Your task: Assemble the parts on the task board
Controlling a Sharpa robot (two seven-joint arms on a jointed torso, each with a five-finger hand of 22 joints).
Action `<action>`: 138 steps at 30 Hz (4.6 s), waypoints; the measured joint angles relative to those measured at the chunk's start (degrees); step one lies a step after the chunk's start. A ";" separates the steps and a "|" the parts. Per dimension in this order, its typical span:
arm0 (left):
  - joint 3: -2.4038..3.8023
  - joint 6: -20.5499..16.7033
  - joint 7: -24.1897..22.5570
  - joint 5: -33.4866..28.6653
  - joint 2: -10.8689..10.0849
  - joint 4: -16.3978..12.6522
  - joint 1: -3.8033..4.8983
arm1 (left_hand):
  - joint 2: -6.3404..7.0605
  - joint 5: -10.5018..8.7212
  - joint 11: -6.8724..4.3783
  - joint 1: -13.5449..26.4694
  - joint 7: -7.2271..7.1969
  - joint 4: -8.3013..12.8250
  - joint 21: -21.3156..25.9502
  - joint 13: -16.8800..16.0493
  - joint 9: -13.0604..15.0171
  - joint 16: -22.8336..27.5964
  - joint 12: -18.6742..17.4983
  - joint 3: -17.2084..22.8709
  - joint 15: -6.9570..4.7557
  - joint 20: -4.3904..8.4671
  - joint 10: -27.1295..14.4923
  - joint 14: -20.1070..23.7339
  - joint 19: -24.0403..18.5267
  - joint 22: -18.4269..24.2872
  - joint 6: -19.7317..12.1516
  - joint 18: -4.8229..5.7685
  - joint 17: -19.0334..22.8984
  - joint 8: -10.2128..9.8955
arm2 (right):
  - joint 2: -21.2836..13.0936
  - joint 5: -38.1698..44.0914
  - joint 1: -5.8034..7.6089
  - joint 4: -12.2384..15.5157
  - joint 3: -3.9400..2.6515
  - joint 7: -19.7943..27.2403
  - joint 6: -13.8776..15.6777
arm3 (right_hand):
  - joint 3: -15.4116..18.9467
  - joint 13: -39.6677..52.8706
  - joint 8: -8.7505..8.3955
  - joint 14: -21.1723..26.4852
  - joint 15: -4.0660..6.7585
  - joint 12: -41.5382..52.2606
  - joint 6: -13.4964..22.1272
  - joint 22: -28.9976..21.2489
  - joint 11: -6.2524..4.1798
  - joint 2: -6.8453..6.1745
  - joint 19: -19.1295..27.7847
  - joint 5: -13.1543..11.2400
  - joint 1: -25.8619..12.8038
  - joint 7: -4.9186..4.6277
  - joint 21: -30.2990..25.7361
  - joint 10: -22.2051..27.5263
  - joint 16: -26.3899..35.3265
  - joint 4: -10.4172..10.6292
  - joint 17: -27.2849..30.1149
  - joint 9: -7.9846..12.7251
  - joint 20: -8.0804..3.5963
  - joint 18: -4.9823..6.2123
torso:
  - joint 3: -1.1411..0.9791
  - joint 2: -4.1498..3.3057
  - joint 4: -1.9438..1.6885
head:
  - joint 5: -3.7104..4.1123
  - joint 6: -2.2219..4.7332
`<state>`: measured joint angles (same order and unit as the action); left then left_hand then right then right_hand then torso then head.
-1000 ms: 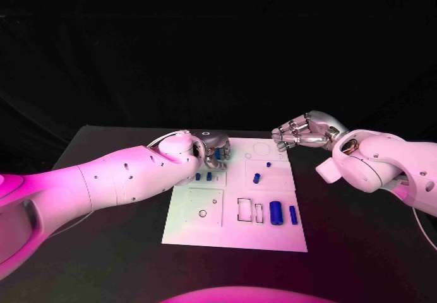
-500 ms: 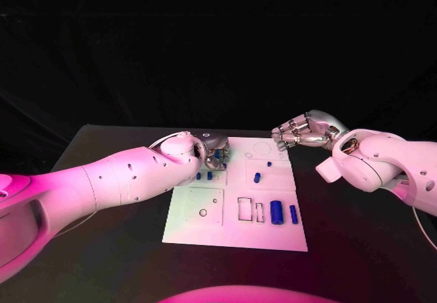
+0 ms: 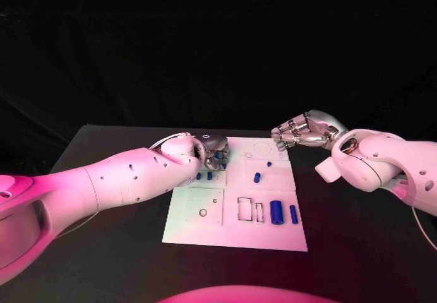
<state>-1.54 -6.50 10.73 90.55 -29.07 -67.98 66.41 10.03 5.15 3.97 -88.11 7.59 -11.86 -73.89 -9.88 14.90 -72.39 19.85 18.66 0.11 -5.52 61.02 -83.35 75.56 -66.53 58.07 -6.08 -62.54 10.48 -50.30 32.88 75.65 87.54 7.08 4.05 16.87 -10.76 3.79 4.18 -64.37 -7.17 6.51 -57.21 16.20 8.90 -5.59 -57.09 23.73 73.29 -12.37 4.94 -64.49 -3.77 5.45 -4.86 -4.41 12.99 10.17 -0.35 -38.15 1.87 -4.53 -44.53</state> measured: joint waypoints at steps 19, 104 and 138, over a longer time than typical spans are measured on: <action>0.04 0.87 -0.45 -0.90 0.55 0.59 0.11 | -0.98 0.00 0.01 -0.38 -0.31 0.55 -0.37 0.50 -0.62 -0.56 -1.76 1.80 -0.21 0.00 0.82 -0.21 0.00 -0.31 1.12 -0.16 -0.19 -0.55 | 0.09 0.02 0.00 0.00 -0.01 0.01 -0.01 | 0.00 0.00 0.00 0.00 0.00 0.22 0.00 -0.11 0.00 0.00 0.00 0.00 0.00 0.00 0.00 0.00 0.00 0.00 0.07 -0.05 0.00 0.00 | -0.04 -0.01 0.05 | 0.04 -0.25; 2.35 2.08 0.85 -4.54 -7.78 -4.55 0.06 | -0.45 0.21 -0.09 0.77 -0.01 5.05 -1.99 1.04 -2.26 -1.67 -6.98 8.20 -0.21 0.41 6.03 -0.21 -0.01 -2.32 5.12 -0.18 1.01 -3.00 | 0.00 0.06 -0.14 -0.25 -0.01 0.08 0.01 | 0.00 0.00 0.00 0.00 0.00 0.22 0.00 -0.37 0.00 0.45 -0.20 0.00 0.01 0.00 0.00 0.00 0.00 0.00 0.22 -0.03 0.20 0.00 | -0.05 0.01 0.07 | -0.25 0.03; 2.29 4.26 2.42 -4.97 -7.50 -3.97 0.01 | 0.92 0.21 0.52 3.03 1.10 5.05 -1.21 1.00 -4.73 -1.21 -9.41 8.20 0.11 -0.21 5.41 0.53 -1.05 -0.84 -0.93 -0.19 2.76 -6.84 | 0.01 0.07 -0.15 -0.33 -0.01 0.08 0.01 | 0.00 0.00 0.00 0.00 0.00 0.22 0.00 -0.36 0.00 0.45 -0.20 0.00 0.01 0.00 0.00 0.00 0.00 0.00 0.21 -0.06 0.20 -0.01 | -0.03 0.00 0.02 | -0.20 -0.04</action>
<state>0.75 -2.24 13.15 85.58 -36.56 -71.95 66.41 10.94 5.37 4.50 -85.09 8.68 -6.82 -75.09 -8.88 10.17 -73.61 10.44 26.86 0.22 -5.72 66.43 -82.82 74.52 -67.37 57.14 -6.27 -59.78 3.63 -50.30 32.95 75.50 87.21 7.07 4.14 16.88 -10.76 3.79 4.18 -64.37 -7.17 6.73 -57.21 15.84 8.90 -5.15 -57.29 23.72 73.29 -12.38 4.94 -64.49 -3.77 5.45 -4.65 -4.47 13.19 10.17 -0.38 -38.15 1.90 -4.73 -44.58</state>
